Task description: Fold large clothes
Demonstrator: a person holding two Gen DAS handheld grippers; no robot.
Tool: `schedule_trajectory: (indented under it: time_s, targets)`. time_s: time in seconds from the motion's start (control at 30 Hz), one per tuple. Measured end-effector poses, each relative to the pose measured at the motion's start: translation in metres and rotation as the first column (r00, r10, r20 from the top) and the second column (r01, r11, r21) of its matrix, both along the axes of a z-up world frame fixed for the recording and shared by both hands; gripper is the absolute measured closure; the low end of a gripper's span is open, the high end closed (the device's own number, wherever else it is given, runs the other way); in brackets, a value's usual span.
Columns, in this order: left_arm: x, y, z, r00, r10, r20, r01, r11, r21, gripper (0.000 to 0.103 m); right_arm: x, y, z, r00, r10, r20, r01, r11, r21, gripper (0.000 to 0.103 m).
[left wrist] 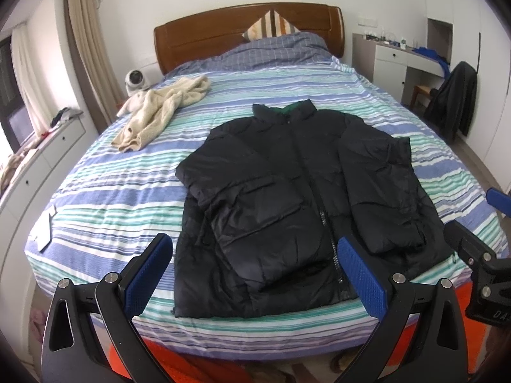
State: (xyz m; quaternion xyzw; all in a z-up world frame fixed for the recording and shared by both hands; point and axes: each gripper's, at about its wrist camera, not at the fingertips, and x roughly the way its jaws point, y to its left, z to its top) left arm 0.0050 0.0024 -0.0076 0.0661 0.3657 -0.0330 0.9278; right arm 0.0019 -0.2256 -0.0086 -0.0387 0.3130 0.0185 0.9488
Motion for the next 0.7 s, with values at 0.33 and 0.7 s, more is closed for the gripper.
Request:
schedule_trajectory:
  time_s: [0.33, 0.7]
  targets:
    - [-0.005, -0.004, 0.005, 1.000, -0.010, 0.024, 0.010, 1.000, 0.014, 0.000, -0.003, 0.000, 0.001, 1.000, 0.009, -0.003, -0.009, 1.000, 0.013, 0.000]
    - [-0.006, -0.001, 0.004, 0.999, 0.005, 0.034, -0.005, 1.000, 0.021, 0.000, -0.012, 0.000, 0.009, 0.997, 0.026, 0.077, -0.028, 0.999, 0.023, 0.000]
